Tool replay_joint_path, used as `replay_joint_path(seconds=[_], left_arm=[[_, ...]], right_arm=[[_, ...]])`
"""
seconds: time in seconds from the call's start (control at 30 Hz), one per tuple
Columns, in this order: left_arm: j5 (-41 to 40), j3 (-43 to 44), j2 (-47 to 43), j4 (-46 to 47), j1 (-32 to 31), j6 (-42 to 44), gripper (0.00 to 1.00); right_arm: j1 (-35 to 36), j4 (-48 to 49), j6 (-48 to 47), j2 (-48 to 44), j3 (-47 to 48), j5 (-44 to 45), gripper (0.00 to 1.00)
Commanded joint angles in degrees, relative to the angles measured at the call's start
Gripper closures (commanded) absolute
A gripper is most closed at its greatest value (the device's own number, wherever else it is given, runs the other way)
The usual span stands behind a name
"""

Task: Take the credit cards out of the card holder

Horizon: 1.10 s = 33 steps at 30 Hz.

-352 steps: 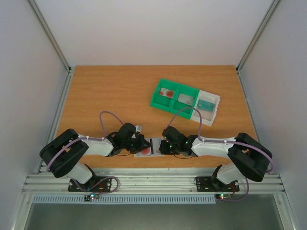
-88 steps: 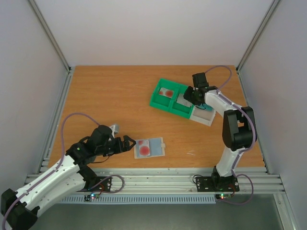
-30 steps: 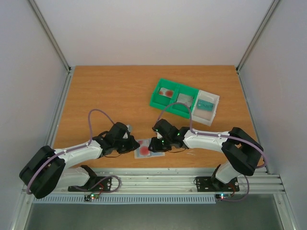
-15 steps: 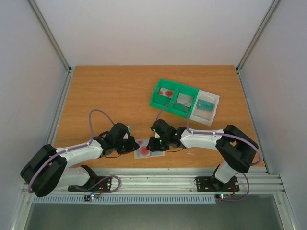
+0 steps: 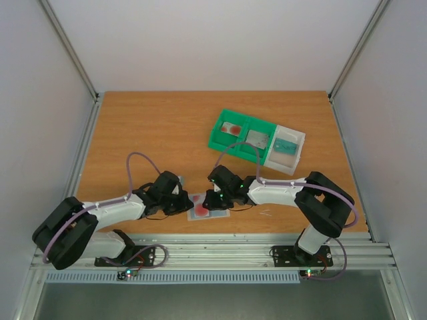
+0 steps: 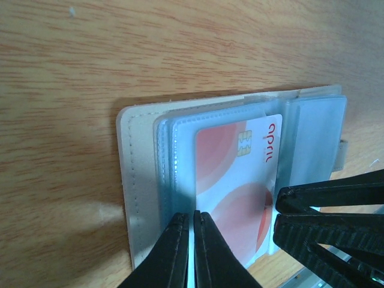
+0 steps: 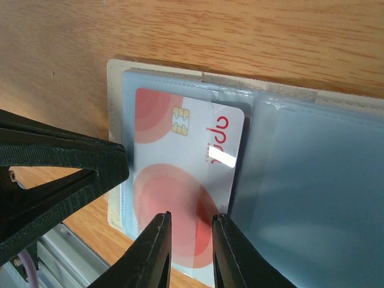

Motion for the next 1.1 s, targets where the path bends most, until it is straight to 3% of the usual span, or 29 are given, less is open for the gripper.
replay_joint_path(seconds=[0.0,1.07], left_arm=[[-0.5,-0.7,1.1,1.1,-0.1,0.9,0.95],[-0.4,-1.2,2.0,1.5,-0.1,1.1,0.96]], right_arm=[[0.4,0.2,0.1,0.8,1.2,1.4,0.78],[0.4,2.2,1.5,2.0,-0.1,1.7,0.77]])
